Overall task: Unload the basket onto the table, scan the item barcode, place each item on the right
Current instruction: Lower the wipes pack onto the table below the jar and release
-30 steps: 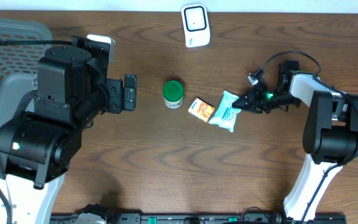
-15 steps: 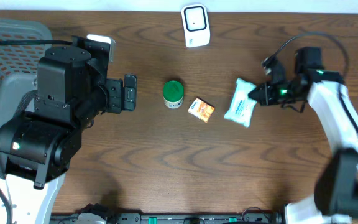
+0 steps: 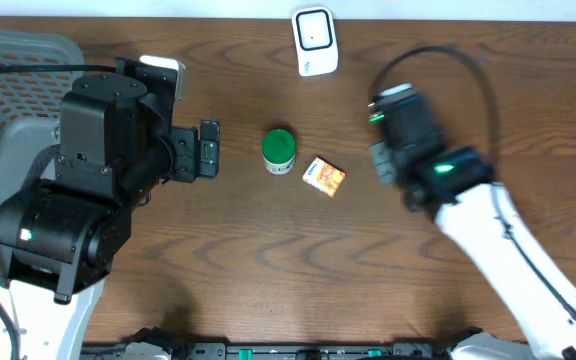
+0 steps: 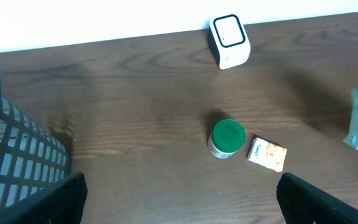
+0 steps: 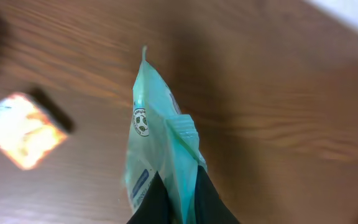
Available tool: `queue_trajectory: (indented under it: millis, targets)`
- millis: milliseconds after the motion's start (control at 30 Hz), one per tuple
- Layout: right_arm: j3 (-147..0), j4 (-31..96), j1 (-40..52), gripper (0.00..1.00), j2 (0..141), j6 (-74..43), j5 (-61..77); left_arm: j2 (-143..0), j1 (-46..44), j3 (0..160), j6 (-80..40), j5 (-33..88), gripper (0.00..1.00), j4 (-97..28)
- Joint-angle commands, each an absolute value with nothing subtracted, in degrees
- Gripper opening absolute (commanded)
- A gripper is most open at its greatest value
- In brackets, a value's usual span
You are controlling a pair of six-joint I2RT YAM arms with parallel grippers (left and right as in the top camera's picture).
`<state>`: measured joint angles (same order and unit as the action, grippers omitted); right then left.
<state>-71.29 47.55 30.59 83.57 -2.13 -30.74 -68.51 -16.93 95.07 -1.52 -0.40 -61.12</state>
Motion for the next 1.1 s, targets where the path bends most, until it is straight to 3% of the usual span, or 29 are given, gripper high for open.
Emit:
queue_trajectory:
  millis: [0,300,633,667,933,1067]
  targets:
    - [-69.8,49.1,37.1,0.01,88.9,-6.0,-51.9,-68.5,-16.7,94.8,-1.8,-1.1,0.98,-61.1]
    - [-68.3,50.6,47.2,0.01,106.3,-9.0,-56.4,-68.5,-16.7,94.8,-1.8,-1.1,0.98,-61.1]
    - [-68.3,51.0,56.8,0.02,112.9,-12.2,-42.1,-68.5,-16.7,94.8,-1.8,-1.1,0.98,-61.1]
    - [-68.3,51.0,57.7,0.06,112.9,-12.2,-40.2,-68.5,-16.7,94.8,-1.8,-1.1,0.98,-61.1]
    - [-69.2,52.8,60.9,0.68,111.2,-16.0,-28.9,-68.5,-16.7,94.8,-1.8,-1.1,0.98,-61.1]
    - [-71.4,55.1,60.3,0.86,106.4,-16.9,-21.8,-68.5,-16.7,94.8,-1.8,-1.1,0.98,-61.1]
